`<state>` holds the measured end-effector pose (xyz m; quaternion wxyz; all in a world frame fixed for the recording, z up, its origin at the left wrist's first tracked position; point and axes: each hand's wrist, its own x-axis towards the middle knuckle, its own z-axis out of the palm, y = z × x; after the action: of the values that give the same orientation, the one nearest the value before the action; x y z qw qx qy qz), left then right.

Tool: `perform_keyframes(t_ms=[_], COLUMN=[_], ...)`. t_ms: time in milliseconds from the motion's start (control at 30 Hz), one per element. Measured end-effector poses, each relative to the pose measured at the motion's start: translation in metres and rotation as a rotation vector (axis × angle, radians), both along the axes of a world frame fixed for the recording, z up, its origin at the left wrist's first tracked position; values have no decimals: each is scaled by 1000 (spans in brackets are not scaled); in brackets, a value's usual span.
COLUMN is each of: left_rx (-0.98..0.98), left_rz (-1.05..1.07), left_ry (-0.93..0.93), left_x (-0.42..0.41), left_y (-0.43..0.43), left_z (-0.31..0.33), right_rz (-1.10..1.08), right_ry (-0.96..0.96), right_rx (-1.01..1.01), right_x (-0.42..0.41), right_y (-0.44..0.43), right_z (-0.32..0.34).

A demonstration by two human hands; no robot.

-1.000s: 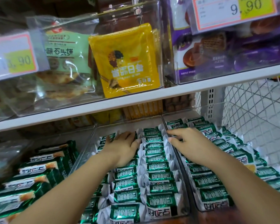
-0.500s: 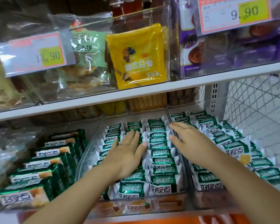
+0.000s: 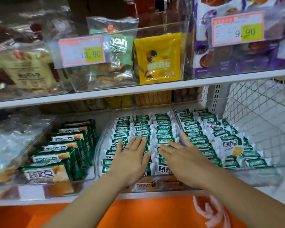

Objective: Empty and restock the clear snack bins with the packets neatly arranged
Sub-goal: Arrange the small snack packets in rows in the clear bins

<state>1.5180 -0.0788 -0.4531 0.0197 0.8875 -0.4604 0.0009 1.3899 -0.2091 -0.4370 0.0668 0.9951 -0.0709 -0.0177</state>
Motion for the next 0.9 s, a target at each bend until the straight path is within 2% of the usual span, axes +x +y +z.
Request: perform_keyframes(t_ms=[100, 200, 333, 400, 533, 600, 667, 733, 833, 900], left_rx=[-262, -320, -102, -50, -189, -315, -351, -318, -412, -466], left_rz=[-213, -362, -288, -250, -188, -179, -169, -148, -160, -149], left_ry=[-113, -179, -154, -140, -80, -81, -67, -60, -71, -43], left_x=[-12, -19, -30, -33, -39, -44, -46, -44, -43, -48], left_y=[4, 7, 0, -6, -7, -5, -5, -4, -6, -13], left_z=[3, 2, 12, 15, 1, -11, -14, -13, -6, -1], right_rz=[15, -51, -89, -80, -95, -85, -39, -47, -233, -308], right_ry=[-54, -120, -96, -149, -396, -386, -373, -459, -698, -618], right_rx=[71, 92, 20, -11, -52, -65, -54, 63, 304, 397], right_x=[-5, -19, -39, -38, -33, -32, -37, -47, -69, -83], right_y=[-2, -9, -13, -10, -17, -15, -15, -26, -58, -75], right_z=[8, 22, 24, 13, 3, -3, -5, 4, 24, 25])
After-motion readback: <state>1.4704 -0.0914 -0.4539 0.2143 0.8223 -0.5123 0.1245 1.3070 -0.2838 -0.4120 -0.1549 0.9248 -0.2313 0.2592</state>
